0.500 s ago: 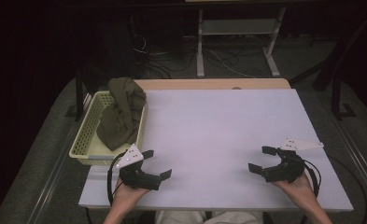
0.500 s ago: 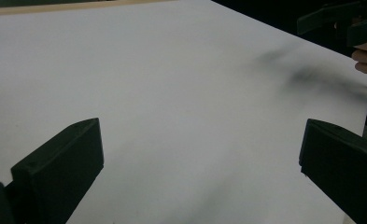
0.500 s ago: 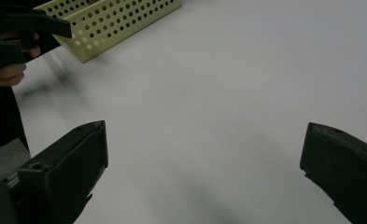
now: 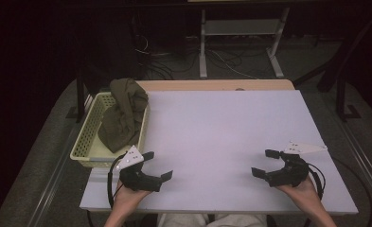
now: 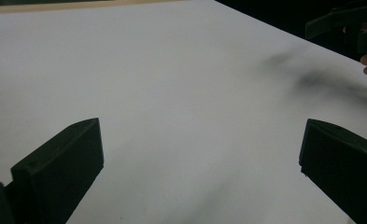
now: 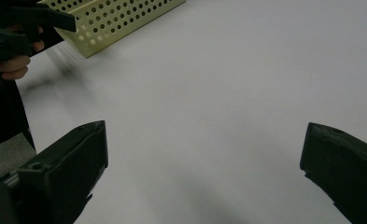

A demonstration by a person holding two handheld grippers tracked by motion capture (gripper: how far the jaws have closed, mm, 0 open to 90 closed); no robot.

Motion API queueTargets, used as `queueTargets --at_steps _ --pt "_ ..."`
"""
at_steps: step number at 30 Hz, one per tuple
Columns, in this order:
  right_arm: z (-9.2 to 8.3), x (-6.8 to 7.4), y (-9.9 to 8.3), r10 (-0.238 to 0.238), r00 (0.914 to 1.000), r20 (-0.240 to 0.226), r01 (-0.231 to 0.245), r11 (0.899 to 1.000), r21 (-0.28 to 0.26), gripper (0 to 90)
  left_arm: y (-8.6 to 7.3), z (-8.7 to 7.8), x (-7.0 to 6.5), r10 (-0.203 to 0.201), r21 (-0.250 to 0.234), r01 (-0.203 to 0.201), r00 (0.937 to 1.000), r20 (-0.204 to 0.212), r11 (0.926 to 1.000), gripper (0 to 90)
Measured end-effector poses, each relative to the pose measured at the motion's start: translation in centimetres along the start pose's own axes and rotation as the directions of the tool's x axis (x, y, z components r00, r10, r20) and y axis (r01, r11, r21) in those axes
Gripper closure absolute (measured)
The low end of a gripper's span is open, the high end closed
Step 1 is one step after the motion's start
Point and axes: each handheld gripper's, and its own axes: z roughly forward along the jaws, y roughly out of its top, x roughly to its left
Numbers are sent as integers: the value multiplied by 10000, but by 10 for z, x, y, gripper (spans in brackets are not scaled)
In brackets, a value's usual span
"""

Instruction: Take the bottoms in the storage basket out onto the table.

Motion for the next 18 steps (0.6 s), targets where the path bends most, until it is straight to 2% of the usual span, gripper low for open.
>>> queueTargets --at_steps 8,10,14,18 --pt "-2 0 -1 -74 9999 116 74 10000 13 7 2 0 2 -172 195 172 9999 -12 9997 0" --pt "-2 0 -1 -95 9999 139 95 9999 40 7 3 1 1 -10 367 12 10000 -56 9993 0" --pt "-2 -1 -1 -59 9998 185 58 10000 46 7 6 1 1 -35 477 38 10000 -66 9989 0" --pt "-3 -2 -1 -103 9997 212 102 9999 64 7 11 0 0 159 641 -154 9998 -77 9978 0"
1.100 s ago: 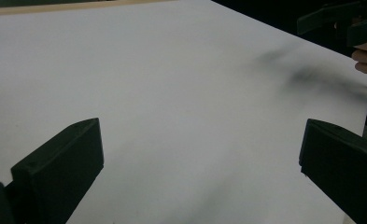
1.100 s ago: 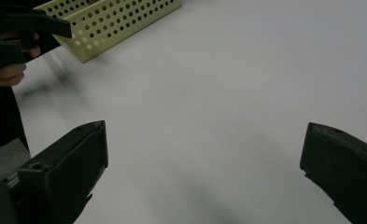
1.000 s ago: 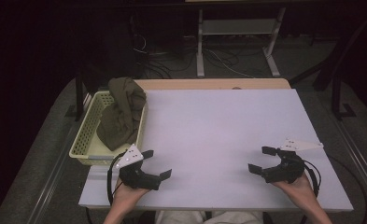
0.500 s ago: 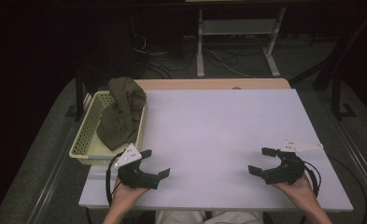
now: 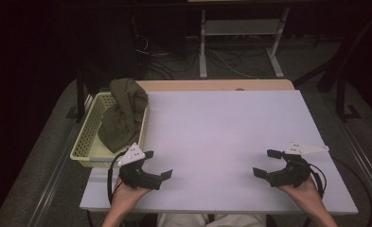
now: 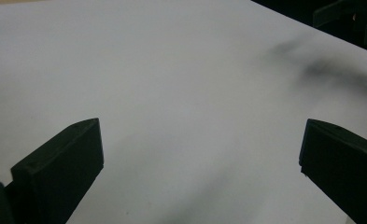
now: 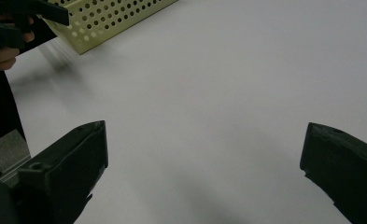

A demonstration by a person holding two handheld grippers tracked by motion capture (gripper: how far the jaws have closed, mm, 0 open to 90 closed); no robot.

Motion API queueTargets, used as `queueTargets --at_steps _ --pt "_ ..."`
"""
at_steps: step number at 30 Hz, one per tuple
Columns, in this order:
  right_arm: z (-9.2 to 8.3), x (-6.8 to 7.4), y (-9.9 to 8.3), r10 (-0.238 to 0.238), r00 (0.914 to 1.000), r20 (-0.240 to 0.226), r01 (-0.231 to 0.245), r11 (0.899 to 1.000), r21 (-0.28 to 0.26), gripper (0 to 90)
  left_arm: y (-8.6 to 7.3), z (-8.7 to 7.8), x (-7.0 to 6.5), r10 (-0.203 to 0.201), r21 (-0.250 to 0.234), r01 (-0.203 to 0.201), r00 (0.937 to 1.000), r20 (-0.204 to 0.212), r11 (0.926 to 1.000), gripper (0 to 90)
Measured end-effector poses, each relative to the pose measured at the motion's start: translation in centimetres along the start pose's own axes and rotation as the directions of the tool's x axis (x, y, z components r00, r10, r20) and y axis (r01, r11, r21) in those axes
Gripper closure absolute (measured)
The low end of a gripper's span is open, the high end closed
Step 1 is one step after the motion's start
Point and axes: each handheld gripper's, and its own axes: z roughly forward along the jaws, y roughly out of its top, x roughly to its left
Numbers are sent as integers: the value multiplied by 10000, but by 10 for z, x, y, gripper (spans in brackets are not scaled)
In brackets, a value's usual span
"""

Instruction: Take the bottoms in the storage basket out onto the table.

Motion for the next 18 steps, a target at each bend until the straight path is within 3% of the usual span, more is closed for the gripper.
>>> queueTargets --at_steps 6,18 --pt "-1 1 0 2 10000 71 -2 10000 19 7 8 -2 0 165 74 -165 9998 -71 9998 0" --pt "-2 1 0 12 10000 86 -12 10000 12 7 26 -1 5 160 368 -168 9996 215 9992 0"
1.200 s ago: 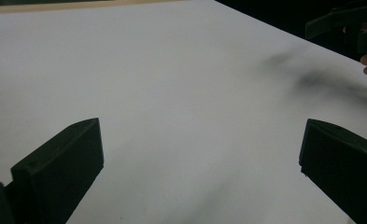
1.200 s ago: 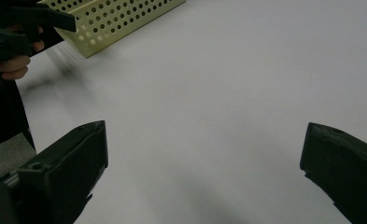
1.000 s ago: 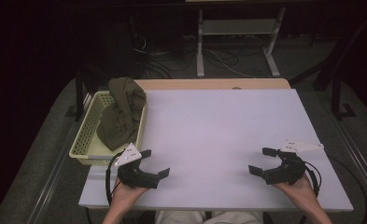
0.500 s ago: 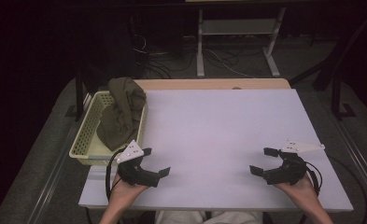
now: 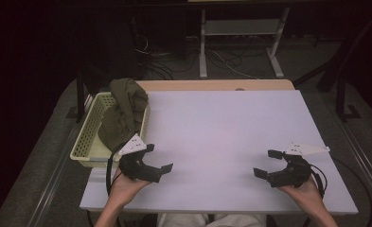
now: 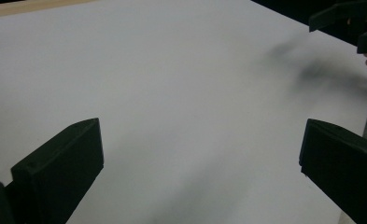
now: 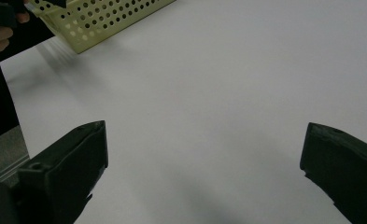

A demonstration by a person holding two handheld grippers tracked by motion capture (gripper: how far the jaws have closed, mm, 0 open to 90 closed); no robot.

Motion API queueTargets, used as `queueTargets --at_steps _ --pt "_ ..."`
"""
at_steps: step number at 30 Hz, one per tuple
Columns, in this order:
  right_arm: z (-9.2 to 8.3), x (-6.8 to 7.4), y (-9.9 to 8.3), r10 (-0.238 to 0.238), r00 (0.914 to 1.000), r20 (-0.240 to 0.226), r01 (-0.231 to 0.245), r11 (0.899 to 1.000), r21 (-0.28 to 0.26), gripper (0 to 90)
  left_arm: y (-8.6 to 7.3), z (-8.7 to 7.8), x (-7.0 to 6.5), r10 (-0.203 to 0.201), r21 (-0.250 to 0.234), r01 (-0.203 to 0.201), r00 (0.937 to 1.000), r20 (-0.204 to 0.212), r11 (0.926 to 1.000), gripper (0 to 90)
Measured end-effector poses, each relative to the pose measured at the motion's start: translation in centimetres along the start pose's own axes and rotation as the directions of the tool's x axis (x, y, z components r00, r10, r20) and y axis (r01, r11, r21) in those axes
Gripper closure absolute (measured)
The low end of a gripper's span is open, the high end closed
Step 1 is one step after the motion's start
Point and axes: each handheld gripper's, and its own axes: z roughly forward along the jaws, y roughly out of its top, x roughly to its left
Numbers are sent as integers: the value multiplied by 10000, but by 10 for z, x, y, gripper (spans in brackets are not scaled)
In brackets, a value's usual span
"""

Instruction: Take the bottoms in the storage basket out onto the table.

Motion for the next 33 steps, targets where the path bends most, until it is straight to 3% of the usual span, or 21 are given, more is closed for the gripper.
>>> queueTargets --at_steps 16,33 --pt "0 0 0 19 10000 -73 -19 10000 -34 7 25 -12 10 333 -75 -335 9993 -173 9994 0" --pt "-1 1 0 91 9999 -106 -91 10000 -10 7 41 -22 31 46 28 -44 9992 -403 10000 0"
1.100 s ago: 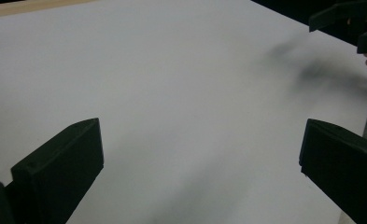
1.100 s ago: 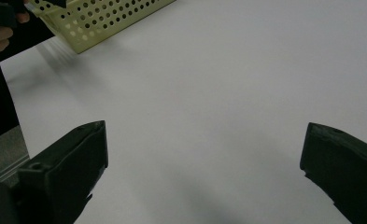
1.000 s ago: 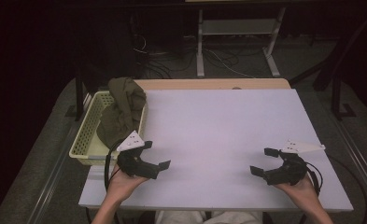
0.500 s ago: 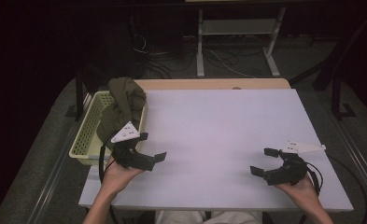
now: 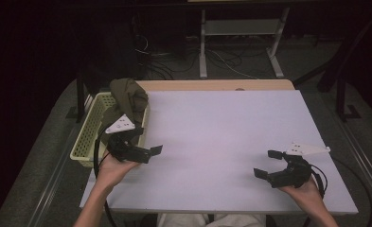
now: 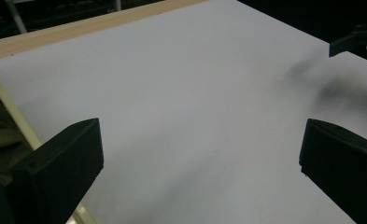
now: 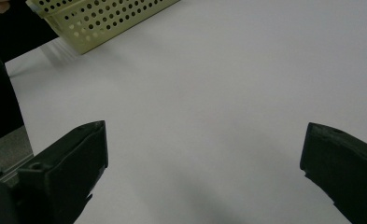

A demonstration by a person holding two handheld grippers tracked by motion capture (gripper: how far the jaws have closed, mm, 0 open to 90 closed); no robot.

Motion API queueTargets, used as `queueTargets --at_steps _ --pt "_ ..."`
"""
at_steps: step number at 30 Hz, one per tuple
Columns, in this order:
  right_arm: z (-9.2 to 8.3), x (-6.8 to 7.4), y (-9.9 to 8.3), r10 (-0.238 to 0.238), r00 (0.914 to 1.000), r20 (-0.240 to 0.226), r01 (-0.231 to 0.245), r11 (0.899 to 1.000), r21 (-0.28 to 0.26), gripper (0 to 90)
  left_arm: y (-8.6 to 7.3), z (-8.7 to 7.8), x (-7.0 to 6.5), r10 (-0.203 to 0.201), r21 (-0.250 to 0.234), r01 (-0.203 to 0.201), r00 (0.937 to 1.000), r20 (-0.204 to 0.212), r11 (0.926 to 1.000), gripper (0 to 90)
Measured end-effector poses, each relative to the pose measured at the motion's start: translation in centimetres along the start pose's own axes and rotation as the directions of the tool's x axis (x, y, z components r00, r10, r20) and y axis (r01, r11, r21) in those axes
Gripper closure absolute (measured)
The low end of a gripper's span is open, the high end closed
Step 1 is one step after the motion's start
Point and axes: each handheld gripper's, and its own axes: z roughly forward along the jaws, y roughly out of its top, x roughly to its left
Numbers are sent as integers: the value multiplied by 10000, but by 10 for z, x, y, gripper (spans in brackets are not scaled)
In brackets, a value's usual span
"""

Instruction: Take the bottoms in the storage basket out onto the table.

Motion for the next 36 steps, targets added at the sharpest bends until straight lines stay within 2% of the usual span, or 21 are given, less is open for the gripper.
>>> queueTargets --at_steps 6,13,24,36 --pt "0 0 0 -39 10000 17 39 10000 -8 7 5 -3 7 25 35 -24 9998 -175 10000 0" --pt "0 -1 0 39 10000 23 -39 10000 7 7 11 -6 22 -208 71 211 9992 -355 9998 0" --pt "-1 -2 -1 92 9999 55 -91 10000 -29 7 19 -10 39 -345 153 357 9968 -725 9992 0" --pt "-1 -1 -1 61 10000 62 -61 10000 -19 7 28 -13 51 -278 200 301 9940 -1055 9993 0"
